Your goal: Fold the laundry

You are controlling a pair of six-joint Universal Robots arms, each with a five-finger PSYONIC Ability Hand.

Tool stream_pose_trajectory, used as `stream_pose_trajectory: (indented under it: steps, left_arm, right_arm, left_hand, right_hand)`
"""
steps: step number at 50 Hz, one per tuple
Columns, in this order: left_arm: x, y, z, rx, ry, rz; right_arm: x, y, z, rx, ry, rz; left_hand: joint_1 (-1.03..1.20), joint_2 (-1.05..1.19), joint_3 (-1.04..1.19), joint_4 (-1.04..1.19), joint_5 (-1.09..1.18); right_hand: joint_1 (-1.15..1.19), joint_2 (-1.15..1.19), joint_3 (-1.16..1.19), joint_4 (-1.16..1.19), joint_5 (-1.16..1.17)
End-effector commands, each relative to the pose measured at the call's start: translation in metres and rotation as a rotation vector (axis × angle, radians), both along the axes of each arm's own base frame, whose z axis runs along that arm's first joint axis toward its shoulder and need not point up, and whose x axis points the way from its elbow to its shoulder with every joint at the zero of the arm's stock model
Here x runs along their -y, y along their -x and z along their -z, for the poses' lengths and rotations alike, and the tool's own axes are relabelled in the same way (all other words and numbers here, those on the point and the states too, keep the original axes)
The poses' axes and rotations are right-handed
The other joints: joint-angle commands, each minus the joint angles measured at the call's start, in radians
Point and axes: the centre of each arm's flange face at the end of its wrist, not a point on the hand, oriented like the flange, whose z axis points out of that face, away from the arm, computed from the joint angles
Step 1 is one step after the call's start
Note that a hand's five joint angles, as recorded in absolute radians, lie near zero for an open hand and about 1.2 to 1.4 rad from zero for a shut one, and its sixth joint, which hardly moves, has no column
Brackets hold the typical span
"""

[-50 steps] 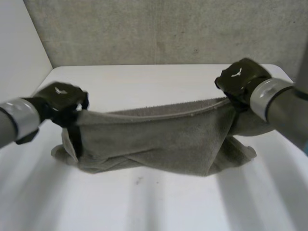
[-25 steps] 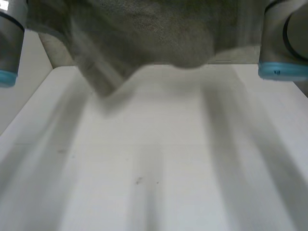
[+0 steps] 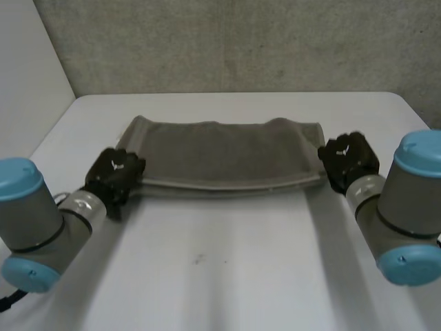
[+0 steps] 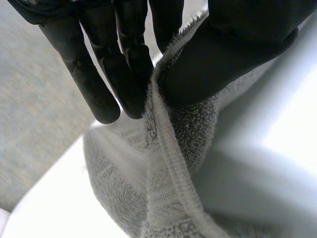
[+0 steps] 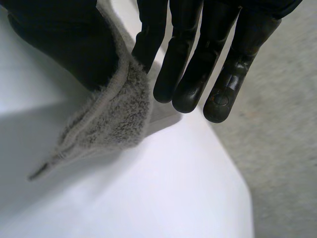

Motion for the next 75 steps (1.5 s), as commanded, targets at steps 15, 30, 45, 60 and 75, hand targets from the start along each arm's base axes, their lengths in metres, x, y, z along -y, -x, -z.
stream_pose_trajectory:
  steps: [15, 30, 45, 60, 75]
  left_arm:
    - [0.002, -0.031, 0.016, 0.161, 0.004, -0.042]
    - [-0.002, -0.051, 0.004, 0.151, 0.006, -0.095]
    - [-0.051, -0.057, -0.039, 0.214, -0.017, -0.066]
    - [-0.106, -0.065, -0.075, 0.404, -0.163, 0.151]
    - [-0.026, -0.05, -0.029, 0.423, -0.059, 0.201]
  right_arm:
    - [-0.006, 0.034, 0.003, -0.003, -0.039, 0.084]
    - [-0.004, 0.037, 0.003, -0.004, -0.04, 0.099]
    - [-0.044, 0.048, -0.017, -0.261, -0.206, 0.007]
    - [-0.081, 0.081, -0.052, -0.48, -0.315, -0.06]
    - [-0.012, 0.057, -0.015, -0.491, -0.23, -0.049]
  left_hand:
    - [-0.581, -0.61, -0.61, -0.611, -0.614]
    - [0.207, 0.177, 0.178, 0.176, 0.174]
    - [0.209, 0.179, 0.179, 0.178, 0.175]
    - [0.209, 0.179, 0.179, 0.178, 0.175]
    - [0.209, 0.179, 0.179, 0.178, 0.175]
  right_hand:
    - [0.436, 0.215, 0.211, 0.203, 0.233]
    - [0.436, 0.215, 0.211, 0.203, 0.233]
    - [0.436, 0.215, 0.211, 0.203, 0.233]
    - [0.436, 0.215, 0.211, 0.203, 0.233]
    - [0.436, 0.215, 0.211, 0.203, 0.233]
